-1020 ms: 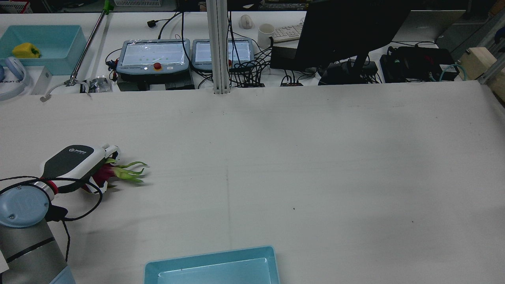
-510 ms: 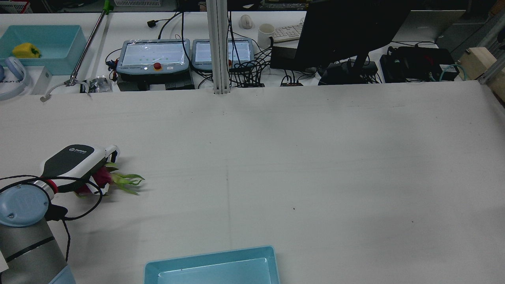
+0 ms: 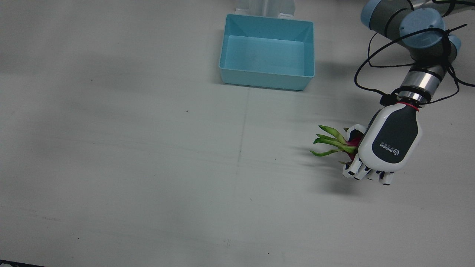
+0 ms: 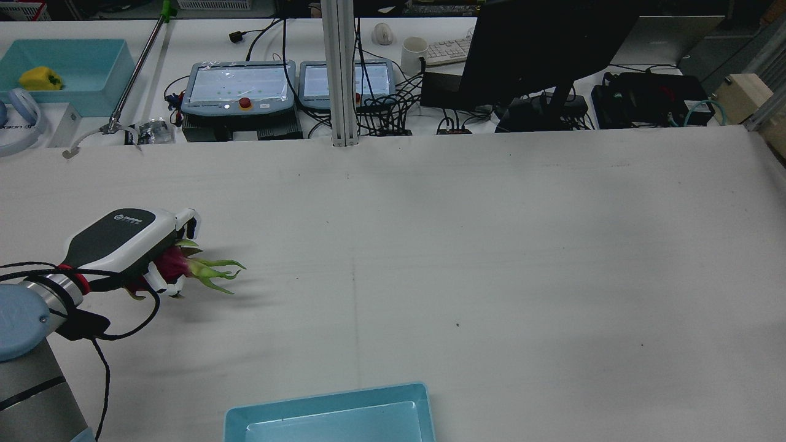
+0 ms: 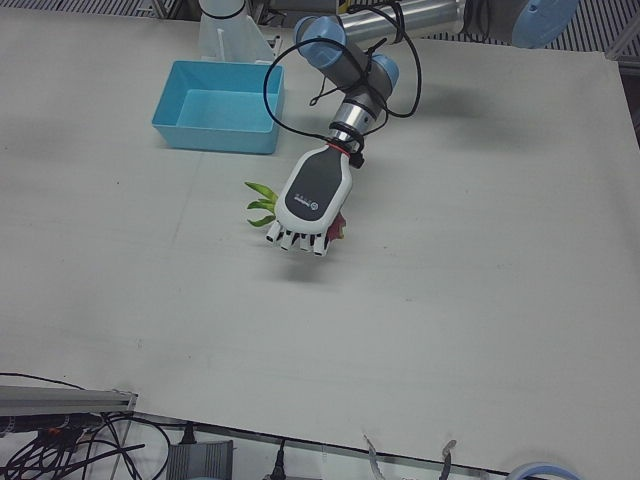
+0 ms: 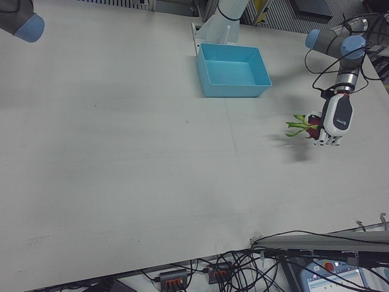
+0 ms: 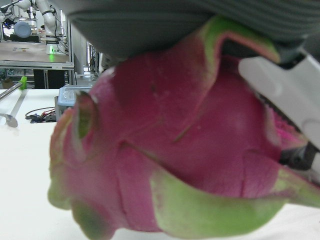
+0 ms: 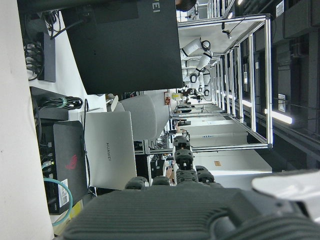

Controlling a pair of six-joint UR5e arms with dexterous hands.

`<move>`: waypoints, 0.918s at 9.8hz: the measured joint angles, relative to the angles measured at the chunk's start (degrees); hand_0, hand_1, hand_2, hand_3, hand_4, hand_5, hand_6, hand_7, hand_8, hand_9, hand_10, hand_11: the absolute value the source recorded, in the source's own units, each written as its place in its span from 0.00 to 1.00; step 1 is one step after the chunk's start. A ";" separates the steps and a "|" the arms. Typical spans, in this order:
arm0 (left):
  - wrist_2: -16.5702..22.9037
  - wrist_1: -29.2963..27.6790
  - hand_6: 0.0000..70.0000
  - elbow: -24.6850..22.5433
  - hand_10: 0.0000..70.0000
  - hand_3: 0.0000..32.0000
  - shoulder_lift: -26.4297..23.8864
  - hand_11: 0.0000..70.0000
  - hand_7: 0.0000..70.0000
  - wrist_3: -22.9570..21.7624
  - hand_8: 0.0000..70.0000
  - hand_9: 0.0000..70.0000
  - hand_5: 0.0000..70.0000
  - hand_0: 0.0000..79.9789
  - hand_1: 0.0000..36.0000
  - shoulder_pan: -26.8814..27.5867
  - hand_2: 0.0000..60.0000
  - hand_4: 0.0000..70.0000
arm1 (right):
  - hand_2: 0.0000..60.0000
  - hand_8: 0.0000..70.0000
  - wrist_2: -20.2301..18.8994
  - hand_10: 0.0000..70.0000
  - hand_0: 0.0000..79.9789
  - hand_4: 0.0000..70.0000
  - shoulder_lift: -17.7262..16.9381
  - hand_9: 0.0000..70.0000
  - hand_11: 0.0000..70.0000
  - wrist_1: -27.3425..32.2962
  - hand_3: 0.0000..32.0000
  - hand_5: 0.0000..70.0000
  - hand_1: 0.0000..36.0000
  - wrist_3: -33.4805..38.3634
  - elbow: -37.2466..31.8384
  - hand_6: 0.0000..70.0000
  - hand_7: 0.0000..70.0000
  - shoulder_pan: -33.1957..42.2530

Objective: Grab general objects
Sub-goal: 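Lift the dragon fruit with the left hand off the table, then carry the dragon fruit with the left hand over the blue tray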

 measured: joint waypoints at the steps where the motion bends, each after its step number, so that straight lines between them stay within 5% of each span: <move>1: 1.09 0.77 1.00 -2.56 1.00 0.12 -0.10 1.00 1.00 -0.09 1.00 1.00 1.00 0.93 1.00 -0.04 1.00 0.00 | 0.00 0.00 0.00 0.00 0.00 0.00 0.00 0.00 0.00 0.00 0.00 0.00 0.00 0.00 0.00 0.00 0.00 0.00; 2: 4.04 1.29 1.00 -4.47 1.00 0.10 -0.33 1.00 1.00 -0.22 1.00 1.00 1.00 0.97 1.00 -0.38 1.00 0.03 | 0.00 0.00 0.00 0.00 0.00 0.00 0.00 0.00 0.00 0.00 0.00 0.00 0.00 0.00 0.00 0.00 0.00 0.00; 3: 8.50 1.62 1.00 -5.81 1.00 0.31 -1.57 1.00 1.00 -0.38 1.00 1.00 1.00 1.00 1.00 -1.57 1.00 0.06 | 0.00 0.00 0.00 0.00 0.00 0.00 0.00 0.00 0.00 0.00 0.00 0.00 0.00 0.00 0.00 0.00 0.00 0.00; 4: 13.10 2.38 1.00 -6.56 1.00 0.24 -3.84 1.00 1.00 -0.52 1.00 1.00 1.00 1.00 1.00 -2.83 1.00 0.16 | 0.00 0.00 0.00 0.00 0.00 0.00 0.00 0.00 0.00 0.00 0.00 0.00 0.00 0.00 0.00 0.00 0.00 0.00; 8: 28.63 7.53 1.00 -10.93 1.00 0.19 -10.60 1.00 1.00 -0.87 1.00 1.00 1.00 1.00 1.00 -3.90 1.00 0.24 | 0.00 0.00 0.00 0.00 0.00 0.00 0.00 0.00 0.00 0.00 0.00 0.00 0.00 0.00 0.00 0.00 0.00 0.00; 9: 31.14 8.47 1.00 -12.48 1.00 0.13 -10.86 1.00 1.00 -1.28 1.00 1.00 1.00 1.00 1.00 -3.48 1.00 0.34 | 0.00 0.00 0.00 0.00 0.00 0.00 0.00 0.00 0.00 0.00 0.00 0.00 0.00 0.00 0.00 0.00 0.00 0.00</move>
